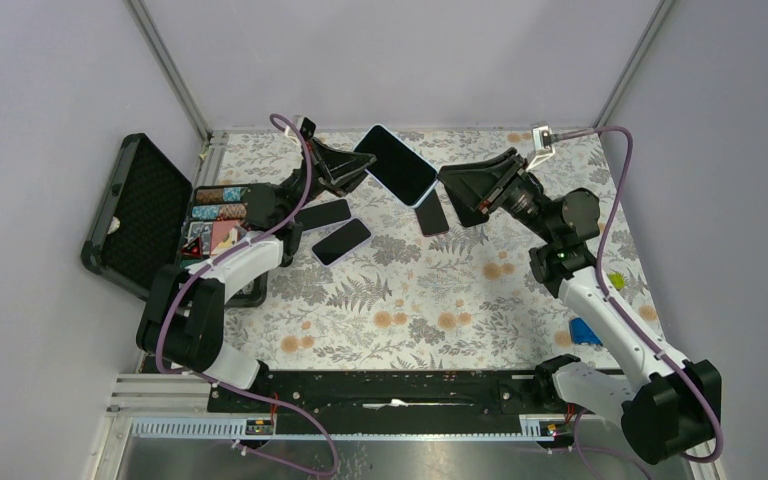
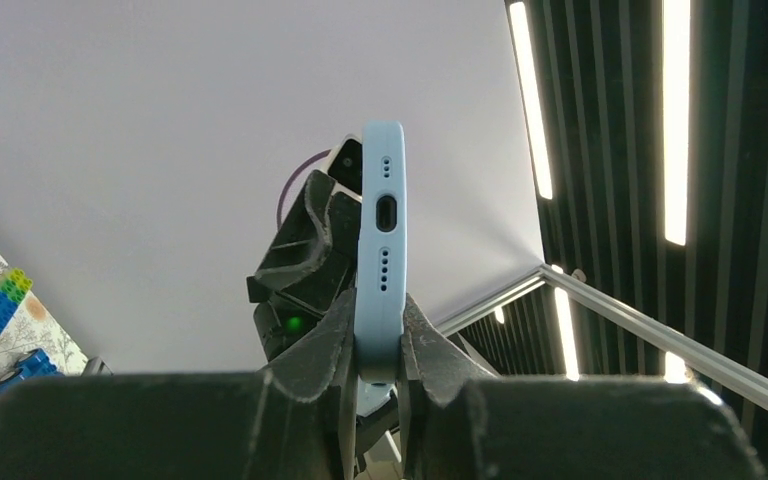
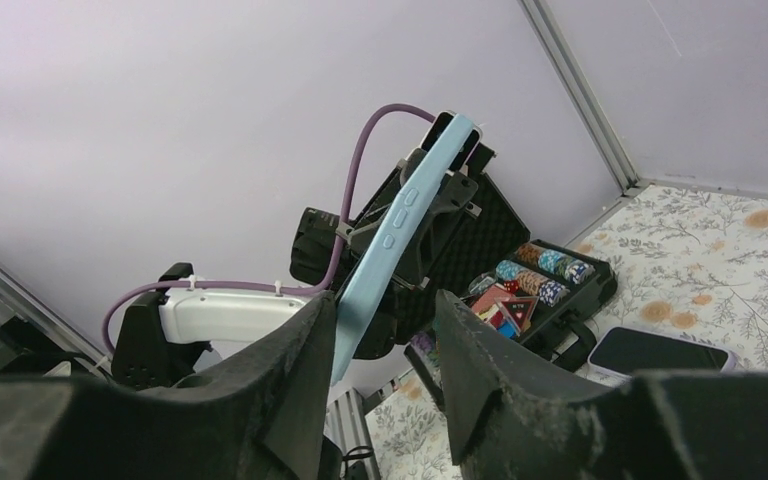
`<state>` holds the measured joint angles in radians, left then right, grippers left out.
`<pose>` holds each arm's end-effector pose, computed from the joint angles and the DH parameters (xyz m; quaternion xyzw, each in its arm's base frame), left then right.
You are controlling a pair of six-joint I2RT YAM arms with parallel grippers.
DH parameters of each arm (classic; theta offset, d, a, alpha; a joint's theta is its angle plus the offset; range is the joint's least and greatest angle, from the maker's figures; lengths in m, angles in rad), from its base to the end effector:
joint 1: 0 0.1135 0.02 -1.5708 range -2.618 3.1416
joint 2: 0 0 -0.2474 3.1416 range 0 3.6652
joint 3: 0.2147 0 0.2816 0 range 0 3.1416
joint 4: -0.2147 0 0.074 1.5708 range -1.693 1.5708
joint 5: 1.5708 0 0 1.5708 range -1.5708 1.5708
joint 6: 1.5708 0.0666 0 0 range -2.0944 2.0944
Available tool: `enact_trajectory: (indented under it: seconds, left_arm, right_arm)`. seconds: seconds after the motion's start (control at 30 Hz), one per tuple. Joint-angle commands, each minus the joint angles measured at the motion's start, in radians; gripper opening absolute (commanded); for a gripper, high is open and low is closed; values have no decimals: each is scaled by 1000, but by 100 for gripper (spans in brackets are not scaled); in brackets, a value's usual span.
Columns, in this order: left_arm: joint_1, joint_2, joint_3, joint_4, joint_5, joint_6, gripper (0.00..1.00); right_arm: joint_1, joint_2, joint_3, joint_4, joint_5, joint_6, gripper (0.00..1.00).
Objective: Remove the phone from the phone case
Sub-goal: Remove the phone case from the phone.
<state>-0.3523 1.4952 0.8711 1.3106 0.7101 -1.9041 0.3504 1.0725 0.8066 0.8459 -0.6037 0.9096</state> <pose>0.3191 -0.1636 0.3270 -0.0567 0.5064 -0.8295 0.2285 0.2601 0.1353 0.3870 -0.1261 0.5084 0.6091 0.5955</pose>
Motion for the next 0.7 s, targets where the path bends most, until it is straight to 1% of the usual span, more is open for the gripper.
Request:
enact_trajectory:
  seconds: [0.0, 0.07, 0.17, 0.2, 0.3, 0.43, 0.53, 0.6, 0.67]
  left_arm:
    - [-34, -76, 75, 136, -15, -11, 0]
    - [-48, -89, 89, 138, -24, -6, 0]
    - [-71, -102, 102, 139, -53, -24, 0]
    - [-78, -102, 111, 140, -60, -31, 0]
    - [-105, -104, 135, 144, -75, -53, 0]
    - [-123, -124, 167, 144, -91, -38, 0]
    - [-124, -133, 158, 134, -113, -31, 0]
    - [-123, -130, 135, 127, -135, -17, 0]
    - [-120, -109, 126, 131, -141, -13, 0]
  right_arm:
    - [-3, 35, 39, -101, -8, -55, 42]
    - [-4, 47, 15, -104, 14, -74, 33]
    - [-4, 87, 0, -83, 21, -52, 15]
    - [-3, 103, -3, -58, 16, -32, 12]
    - [-2, 144, -9, -45, 24, -6, 9]
    - [-1, 170, -21, -94, 51, -38, 9]
    - [1, 160, -28, -128, 64, -58, 10]
    - [1, 137, -43, -105, 64, -58, 16]
    - [2, 101, -67, -62, 64, -53, 30]
